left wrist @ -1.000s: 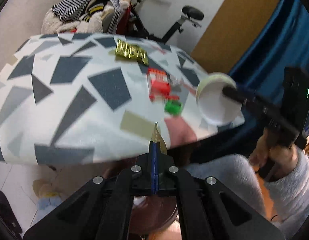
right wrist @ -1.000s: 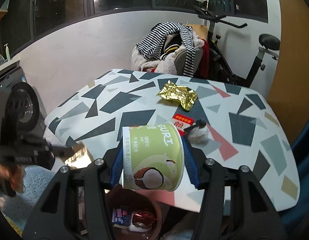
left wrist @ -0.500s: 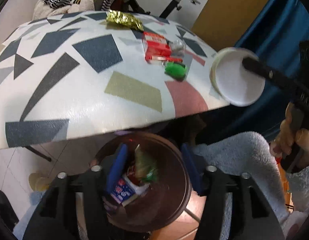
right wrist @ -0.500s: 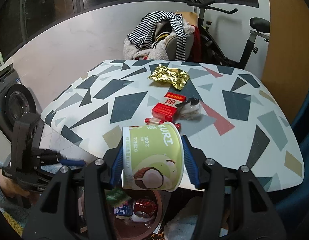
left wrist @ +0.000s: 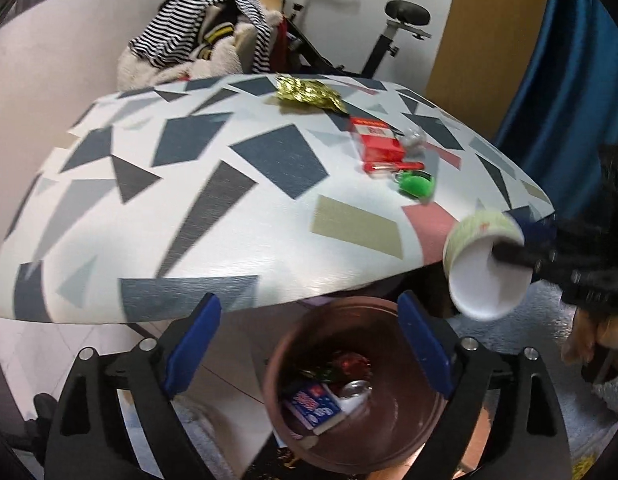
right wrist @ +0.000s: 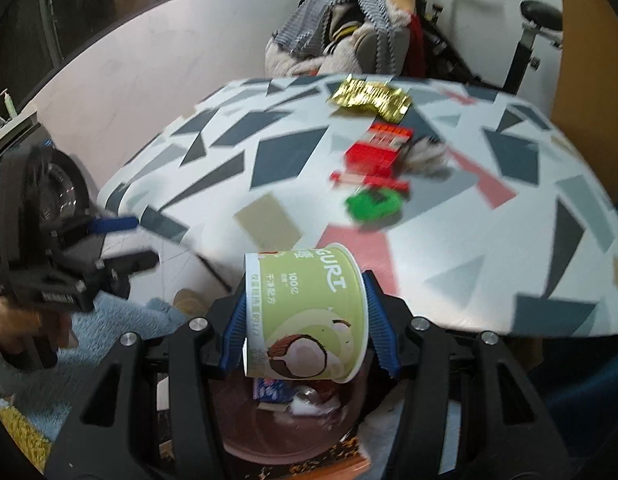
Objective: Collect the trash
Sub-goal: 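Carry the snack packet and yogurt cup down to the brown bin and release both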
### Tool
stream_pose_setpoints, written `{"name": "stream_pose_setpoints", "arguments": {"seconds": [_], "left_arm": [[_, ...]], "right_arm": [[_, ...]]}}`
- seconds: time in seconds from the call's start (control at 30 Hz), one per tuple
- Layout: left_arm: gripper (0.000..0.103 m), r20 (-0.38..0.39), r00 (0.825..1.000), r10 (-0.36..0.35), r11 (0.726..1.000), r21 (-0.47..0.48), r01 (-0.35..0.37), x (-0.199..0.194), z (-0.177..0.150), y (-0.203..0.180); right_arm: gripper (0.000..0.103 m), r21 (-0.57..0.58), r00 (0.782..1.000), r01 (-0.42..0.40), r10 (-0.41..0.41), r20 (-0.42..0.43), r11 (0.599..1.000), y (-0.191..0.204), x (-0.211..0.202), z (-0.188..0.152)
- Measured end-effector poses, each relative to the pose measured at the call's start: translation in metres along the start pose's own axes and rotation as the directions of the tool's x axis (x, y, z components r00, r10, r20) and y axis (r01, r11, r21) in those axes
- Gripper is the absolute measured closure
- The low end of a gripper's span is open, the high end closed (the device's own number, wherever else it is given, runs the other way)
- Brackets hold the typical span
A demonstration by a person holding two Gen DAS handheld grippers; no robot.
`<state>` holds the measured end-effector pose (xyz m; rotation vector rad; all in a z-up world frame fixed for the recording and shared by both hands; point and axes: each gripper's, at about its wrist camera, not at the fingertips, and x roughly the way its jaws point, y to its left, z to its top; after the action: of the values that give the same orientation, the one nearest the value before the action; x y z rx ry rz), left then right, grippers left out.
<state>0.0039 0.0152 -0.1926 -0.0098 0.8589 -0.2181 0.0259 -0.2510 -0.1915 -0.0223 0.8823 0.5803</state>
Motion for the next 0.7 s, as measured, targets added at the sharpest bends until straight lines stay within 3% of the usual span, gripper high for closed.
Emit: {"name": "stream_pose_setpoints", "arguments": {"seconds": [0.4,0.63,0.67,0.7], "left_arm": [[0.009,0.025,0.997,0.071,0.997,-0.023,-0.070,-0.008,-0.002,0.018],[0.009,0.029,0.996,0.085,0.996,-0.035,-0.084,-0.008,0.002,0.026],[0.009,0.030,0.996,0.087,0.996,-0.035,-0.086,-0.008,0.003,0.026],[0.008,0.032,0.995,0.089,0.996,-0.034,-0.088,-0.009,0.005,0.026]], "right_arm": [[0.049,0.033,0.979,-0.058,0.064,-0.191,0.998,0.023,0.070,-0.026],[0.048,-0.003,0.967,-0.078,0.075,-0.245,0.997,0.040,0.097,-0.024],[0.044,-0.004,0.967,-0.085,0.082,-0.242,0.996,0.042,0.098,-0.023],[0.034,-0.009,0.969,-0.090,0.085,-0.234,0.996,0.044,0.097,-0.020]]}}
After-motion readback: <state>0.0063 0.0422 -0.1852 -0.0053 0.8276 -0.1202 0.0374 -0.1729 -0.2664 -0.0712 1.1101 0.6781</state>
